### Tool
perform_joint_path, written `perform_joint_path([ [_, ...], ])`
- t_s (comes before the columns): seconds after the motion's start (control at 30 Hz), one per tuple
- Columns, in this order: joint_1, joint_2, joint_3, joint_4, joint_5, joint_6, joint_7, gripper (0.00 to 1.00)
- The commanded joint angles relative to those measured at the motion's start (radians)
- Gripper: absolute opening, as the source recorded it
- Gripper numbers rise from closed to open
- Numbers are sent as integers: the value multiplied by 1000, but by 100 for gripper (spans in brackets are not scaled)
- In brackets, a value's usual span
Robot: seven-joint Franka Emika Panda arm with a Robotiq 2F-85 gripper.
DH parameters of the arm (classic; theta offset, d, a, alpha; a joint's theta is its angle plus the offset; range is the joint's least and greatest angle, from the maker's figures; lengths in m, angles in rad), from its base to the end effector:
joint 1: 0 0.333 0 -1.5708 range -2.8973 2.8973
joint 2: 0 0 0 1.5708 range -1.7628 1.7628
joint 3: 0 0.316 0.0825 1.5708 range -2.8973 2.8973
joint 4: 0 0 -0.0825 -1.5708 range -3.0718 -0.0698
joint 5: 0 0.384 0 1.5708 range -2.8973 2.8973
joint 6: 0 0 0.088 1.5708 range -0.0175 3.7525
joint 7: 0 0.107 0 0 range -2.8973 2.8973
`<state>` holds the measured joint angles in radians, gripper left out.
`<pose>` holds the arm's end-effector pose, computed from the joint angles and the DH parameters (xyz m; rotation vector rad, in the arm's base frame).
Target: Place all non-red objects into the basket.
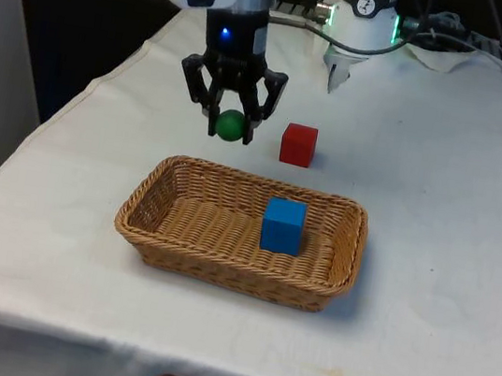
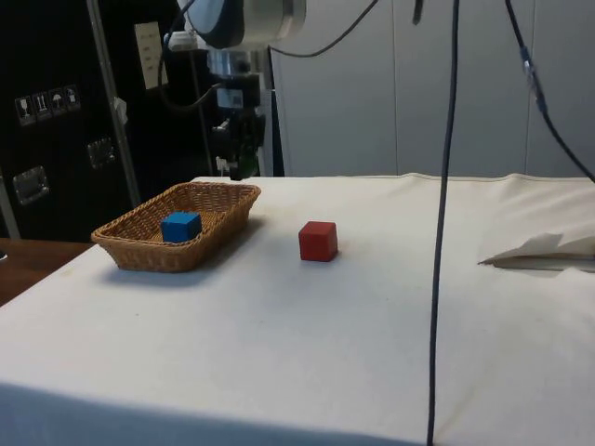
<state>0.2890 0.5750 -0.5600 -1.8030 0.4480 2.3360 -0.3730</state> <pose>0.6424 -0.1385 0.2718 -3.1187 0.1854 -0.1272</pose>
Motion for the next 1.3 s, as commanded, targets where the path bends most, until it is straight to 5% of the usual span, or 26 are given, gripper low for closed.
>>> perform_joint_path([
  [0.0, -13, 10, 11, 18, 15, -12, -6, 0],
  [0.13, -17, 41, 11, 53, 47, -15, -9, 0],
  [0.17, -4, 32, 0, 36, 33, -2, -2, 0],
  [0.2, -20, 56, 11, 71, 63, -17, -12, 0],
  [0.43, -33, 126, 10, 136, 148, -13, -39, 0],
  [0.47, -20, 120, 0, 125, 139, -6, -33, 0],
  [0.5, -35, 136, 10, 144, 158, -12, -42, 0],
  [0.7, -45, 197, 8, 190, 224, -2, -72, 0],
  [0.77, -36, 201, -3, 188, 227, -2, -72, 0],
  [0.8, -46, 213, 6, 200, 242, 3, -82, 0],
  [1.03, -52, 255, 8, 224, 303, 9, -111, 0],
  [1.1, -41, 255, -4, 218, 304, 4, -110, 0],
  [1.27, -49, 282, 5, 237, 331, 7, -122, 0],
])
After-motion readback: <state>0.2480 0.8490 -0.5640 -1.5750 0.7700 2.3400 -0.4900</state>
